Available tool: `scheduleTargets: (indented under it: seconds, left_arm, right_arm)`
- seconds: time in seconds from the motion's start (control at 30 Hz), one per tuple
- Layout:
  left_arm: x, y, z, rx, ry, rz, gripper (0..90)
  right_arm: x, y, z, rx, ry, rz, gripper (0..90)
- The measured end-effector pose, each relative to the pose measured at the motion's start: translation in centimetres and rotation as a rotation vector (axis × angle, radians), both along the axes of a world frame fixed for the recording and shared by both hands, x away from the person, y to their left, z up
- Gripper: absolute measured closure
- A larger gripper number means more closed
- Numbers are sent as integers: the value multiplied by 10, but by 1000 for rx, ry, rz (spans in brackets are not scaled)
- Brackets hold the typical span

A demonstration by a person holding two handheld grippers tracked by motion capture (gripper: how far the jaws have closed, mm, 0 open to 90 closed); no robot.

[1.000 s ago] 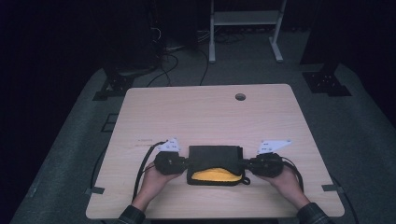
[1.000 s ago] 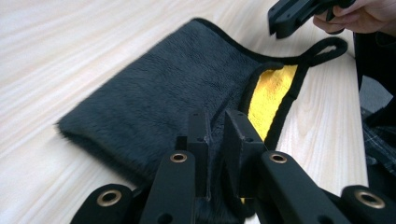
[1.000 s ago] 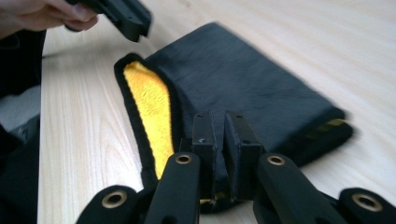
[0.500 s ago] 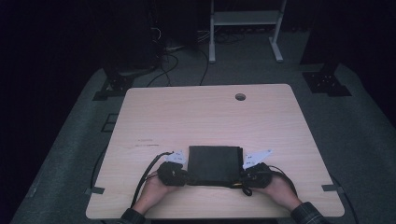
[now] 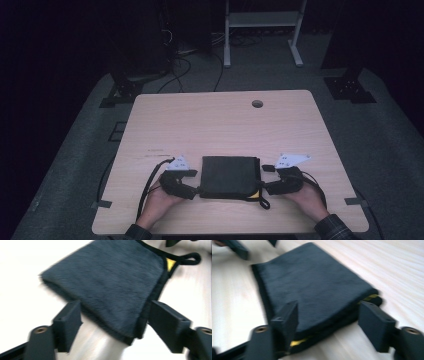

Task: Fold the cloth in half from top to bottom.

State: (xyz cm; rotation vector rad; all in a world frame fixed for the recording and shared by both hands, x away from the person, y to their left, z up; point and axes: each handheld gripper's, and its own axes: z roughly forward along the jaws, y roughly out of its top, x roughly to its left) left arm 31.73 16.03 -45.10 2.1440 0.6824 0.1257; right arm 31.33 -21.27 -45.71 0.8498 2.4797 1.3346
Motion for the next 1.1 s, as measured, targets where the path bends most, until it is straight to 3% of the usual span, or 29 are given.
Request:
scheduleTargets:
  seconds: [0.1, 0.23, 0.57, 0.7, 0.8, 0.93, 1.1]
  left_arm:
    - [0, 9, 1, 18, -18, 39, 105]
    - [-2, 24, 1, 47, -40, 90, 13]
    - [-15, 60, -8, 107, -37, 153, 0]
    - [-22, 72, -16, 172, -41, 188, 0]
    - [-25, 79, -21, 213, -39, 200, 0]
    - [-28, 85, -26, 237, -37, 208, 0]
    - [-28, 90, -30, 197, -58, 196, 0]
  right_arm:
    - [3, -8, 0, -1, 8, -83, 183]
    - [4, -18, 0, 6, 18, -128, 127]
    - [1, -49, -6, -25, 13, -220, 97]
    - [-3, -63, -13, -68, 6, -262, 97]
    - [-7, -72, -17, -86, 27, -289, 97]
    - [-9, -84, -23, -116, 57, -330, 96]
    - [-13, -95, -28, -143, 65, -373, 92]
